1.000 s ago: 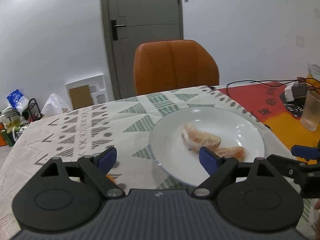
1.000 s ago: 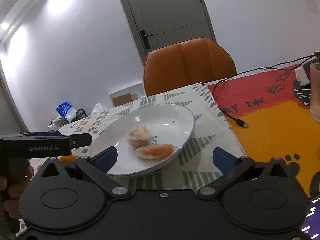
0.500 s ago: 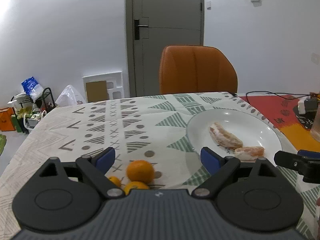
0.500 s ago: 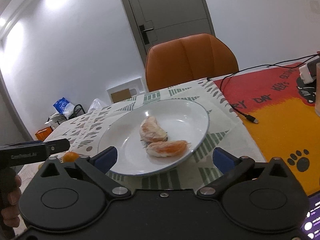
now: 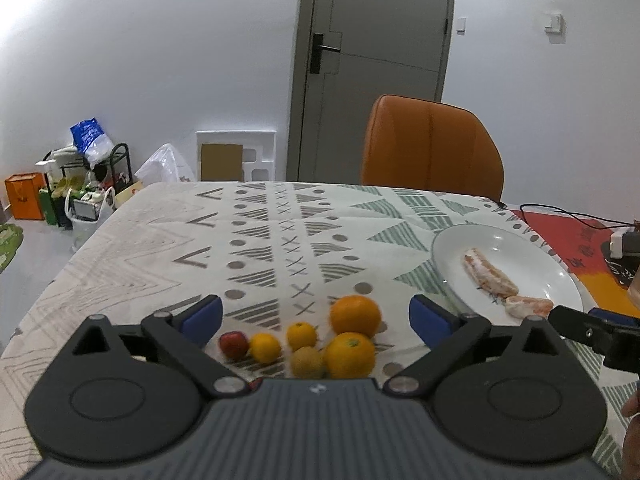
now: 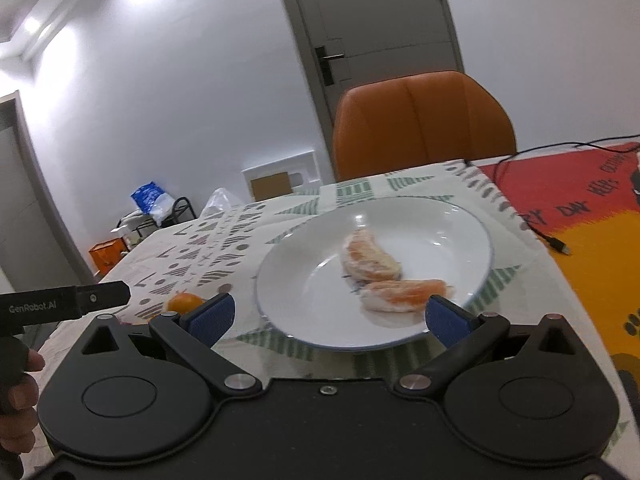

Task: Organize fruits
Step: 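Move both tools back over the fruit row, then grasp the red apple with the left tool while the right tool grasps a large orange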

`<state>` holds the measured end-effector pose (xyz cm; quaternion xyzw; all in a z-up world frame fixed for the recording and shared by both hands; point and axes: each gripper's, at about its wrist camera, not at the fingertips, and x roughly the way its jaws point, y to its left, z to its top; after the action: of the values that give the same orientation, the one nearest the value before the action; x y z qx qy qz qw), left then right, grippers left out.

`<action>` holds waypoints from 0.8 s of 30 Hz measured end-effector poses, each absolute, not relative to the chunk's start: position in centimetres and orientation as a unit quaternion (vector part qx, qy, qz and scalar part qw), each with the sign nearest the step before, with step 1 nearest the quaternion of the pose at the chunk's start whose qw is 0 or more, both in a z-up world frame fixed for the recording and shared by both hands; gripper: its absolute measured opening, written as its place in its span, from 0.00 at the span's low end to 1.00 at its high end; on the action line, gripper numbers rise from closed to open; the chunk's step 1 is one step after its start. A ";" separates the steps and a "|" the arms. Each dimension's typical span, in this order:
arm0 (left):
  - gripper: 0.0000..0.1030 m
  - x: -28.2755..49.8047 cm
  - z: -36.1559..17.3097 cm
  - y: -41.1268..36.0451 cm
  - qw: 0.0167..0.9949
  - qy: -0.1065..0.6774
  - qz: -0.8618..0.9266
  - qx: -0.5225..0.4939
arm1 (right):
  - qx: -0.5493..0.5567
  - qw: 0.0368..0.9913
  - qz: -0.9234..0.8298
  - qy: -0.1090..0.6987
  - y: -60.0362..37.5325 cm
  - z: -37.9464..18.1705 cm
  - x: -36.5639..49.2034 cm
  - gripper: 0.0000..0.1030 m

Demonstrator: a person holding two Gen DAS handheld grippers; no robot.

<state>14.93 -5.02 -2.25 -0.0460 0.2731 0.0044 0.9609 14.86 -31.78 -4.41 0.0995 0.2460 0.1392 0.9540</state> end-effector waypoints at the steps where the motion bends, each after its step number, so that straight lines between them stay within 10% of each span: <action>1: 0.96 14.8 -2.3 -4.6 0.960 0.275 0.005 -0.050 | 0.098 0.954 0.143 0.245 -31.5 -4.4 14.8 1.00; 24: 1.00 11.7 -4.1 0.4 0.953 0.290 0.017 -0.087 | 0.056 0.947 0.208 0.237 -25.4 -3.8 13.7 1.00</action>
<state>11.70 0.45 -4.09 -0.0871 0.2903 0.0171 0.9528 13.71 -25.40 -3.77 0.0558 0.2370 0.2078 0.9474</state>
